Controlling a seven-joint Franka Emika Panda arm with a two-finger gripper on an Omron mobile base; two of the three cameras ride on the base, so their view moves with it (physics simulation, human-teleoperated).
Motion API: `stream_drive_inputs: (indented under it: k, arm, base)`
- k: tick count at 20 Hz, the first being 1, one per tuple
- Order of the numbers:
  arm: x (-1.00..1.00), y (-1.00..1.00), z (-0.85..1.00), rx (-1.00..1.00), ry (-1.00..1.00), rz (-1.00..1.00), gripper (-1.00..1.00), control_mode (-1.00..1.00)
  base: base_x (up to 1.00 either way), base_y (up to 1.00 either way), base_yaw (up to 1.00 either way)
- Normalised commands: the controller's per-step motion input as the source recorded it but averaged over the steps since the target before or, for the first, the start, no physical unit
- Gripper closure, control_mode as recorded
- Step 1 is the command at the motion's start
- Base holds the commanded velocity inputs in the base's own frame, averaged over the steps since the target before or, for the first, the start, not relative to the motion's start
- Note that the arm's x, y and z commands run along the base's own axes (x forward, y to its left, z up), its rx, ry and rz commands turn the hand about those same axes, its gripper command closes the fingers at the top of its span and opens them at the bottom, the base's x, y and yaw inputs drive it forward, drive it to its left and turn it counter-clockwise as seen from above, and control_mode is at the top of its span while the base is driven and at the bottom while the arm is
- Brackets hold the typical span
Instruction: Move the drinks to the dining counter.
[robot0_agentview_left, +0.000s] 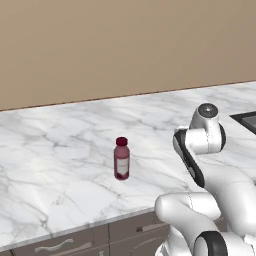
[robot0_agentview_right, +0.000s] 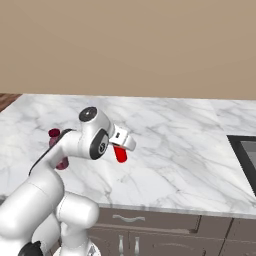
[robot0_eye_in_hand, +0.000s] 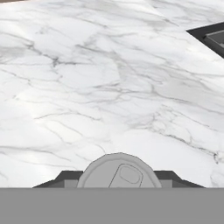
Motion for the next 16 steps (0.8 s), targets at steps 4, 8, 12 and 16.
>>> stream_drive_inputs:
  k: [4, 8, 12, 16]
  arm:
    - [0.07, 0.0, -0.17, 0.0, 0.0, 0.0, 1.0, -1.0]
    - [0.08, 0.0, -0.19, 0.0, 0.0, 0.0, 1.0, -1.0]
    - [0.12, 0.0, -0.2, 0.0, 0.01, 0.0, 1.0, -1.0]
    - [0.12, 0.0, -0.19, 0.0, 0.01, 0.0, 1.0, -1.0]
  base:
    - [0.0, 0.0, 0.0]
    - [0.0, 0.0, 0.0]
    - [0.0, 0.0, 0.0]
    - [0.0, 0.0, 0.0]
